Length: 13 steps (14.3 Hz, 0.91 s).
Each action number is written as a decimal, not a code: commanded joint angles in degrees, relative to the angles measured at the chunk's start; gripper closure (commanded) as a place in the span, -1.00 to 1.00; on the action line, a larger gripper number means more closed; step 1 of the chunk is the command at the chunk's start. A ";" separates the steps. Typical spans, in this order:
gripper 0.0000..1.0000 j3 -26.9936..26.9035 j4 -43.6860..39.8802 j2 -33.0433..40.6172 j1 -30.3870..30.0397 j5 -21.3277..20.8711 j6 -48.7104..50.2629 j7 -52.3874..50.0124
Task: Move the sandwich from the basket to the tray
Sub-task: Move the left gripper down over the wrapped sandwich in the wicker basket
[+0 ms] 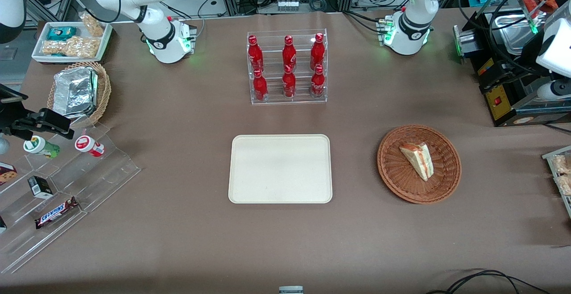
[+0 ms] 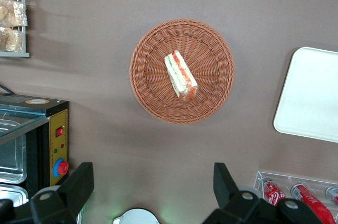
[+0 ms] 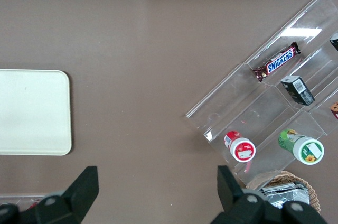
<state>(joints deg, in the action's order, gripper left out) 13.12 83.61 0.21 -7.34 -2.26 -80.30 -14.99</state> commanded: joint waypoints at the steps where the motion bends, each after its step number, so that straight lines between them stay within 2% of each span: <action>1: -1.00 0.85 1.47 1.37 -1.01 -0.21 -0.73 0.84; 4: -1.00 0.68 3.39 0.67 -1.28 -0.20 -1.43 0.31; 6: -1.00 0.42 8.64 0.14 -1.36 -0.91 -4.49 0.13; 10: -1.00 0.24 21.12 -1.35 -1.89 -0.82 -17.75 -0.31; 13: -1.00 0.24 28.61 -3.54 -1.80 -0.91 -29.61 -9.67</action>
<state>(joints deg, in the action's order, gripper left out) 13.02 107.58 -3.39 -8.91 -2.45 -103.97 -19.02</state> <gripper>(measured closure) 0.000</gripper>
